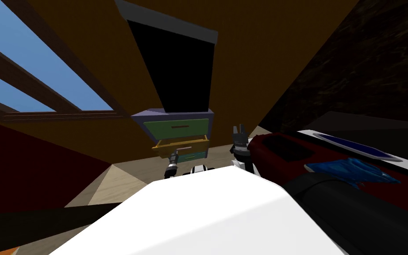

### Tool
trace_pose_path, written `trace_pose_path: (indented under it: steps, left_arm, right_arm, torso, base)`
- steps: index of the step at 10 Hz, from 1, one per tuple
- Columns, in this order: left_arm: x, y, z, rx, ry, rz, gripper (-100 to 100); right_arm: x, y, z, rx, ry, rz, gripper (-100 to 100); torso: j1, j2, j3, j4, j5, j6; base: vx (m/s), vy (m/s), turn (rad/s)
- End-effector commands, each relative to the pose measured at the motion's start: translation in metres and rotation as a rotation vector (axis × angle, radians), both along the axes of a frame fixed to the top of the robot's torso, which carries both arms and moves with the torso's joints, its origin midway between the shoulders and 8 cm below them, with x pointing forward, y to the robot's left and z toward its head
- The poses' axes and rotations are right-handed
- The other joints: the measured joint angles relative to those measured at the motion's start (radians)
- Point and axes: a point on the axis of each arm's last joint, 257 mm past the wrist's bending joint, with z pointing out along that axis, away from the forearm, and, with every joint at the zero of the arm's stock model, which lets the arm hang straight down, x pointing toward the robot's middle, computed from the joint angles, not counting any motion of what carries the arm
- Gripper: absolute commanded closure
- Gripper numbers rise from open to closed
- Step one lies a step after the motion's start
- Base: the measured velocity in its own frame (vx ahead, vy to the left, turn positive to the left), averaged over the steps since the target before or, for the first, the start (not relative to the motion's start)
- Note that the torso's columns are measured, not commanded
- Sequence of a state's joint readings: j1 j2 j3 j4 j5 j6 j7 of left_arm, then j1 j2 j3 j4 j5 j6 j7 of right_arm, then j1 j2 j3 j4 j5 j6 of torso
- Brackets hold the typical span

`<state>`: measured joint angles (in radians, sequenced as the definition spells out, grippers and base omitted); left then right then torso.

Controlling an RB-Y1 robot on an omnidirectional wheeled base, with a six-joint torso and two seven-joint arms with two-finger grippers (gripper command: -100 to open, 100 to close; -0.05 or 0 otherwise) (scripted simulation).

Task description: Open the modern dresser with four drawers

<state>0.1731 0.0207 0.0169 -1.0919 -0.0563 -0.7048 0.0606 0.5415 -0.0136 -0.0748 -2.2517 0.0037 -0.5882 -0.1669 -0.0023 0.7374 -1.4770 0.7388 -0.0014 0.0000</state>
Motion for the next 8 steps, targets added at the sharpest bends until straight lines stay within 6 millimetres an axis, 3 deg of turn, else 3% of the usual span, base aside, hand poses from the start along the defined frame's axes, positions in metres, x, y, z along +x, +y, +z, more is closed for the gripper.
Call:
trace_pose_path:
  steps: [1,2,4,8]
  left_arm:
    - [-0.002,-0.002,0.004,0.001,-0.009,-0.006,100]
    - [0.014,-0.002,0.014,0.000,-0.010,-0.008,-100]
    - [0.014,-0.001,0.013,0.000,-0.007,-0.008,-100]
    - [0.044,-0.002,0.034,0.000,-0.007,-0.014,-100]
  right_arm:
    - [0.000,0.000,0.000,0.000,0.000,0.000,0]
    - [0.000,0.000,0.000,0.000,0.000,0.000,0]
    - [0.000,0.000,0.000,0.000,0.000,0.000,0]
    - [0.000,0.000,0.000,0.000,0.000,0.000,0]
  torso:
    - [0.001,0.004,0.003,0.000,0.001,0.000]
    - [0.002,0.006,0.004,0.001,0.001,0.000]
    - [0.002,-0.005,-0.002,-0.001,0.001,0.000]
    - [0.002,0.003,0.003,0.000,0.001,0.000]
  base:
    - [-0.215,0.005,0.009]
    - [-0.149,-0.001,0.023]
    - [-0.026,-0.003,0.004]
    - [-0.038,-0.004,0.011]
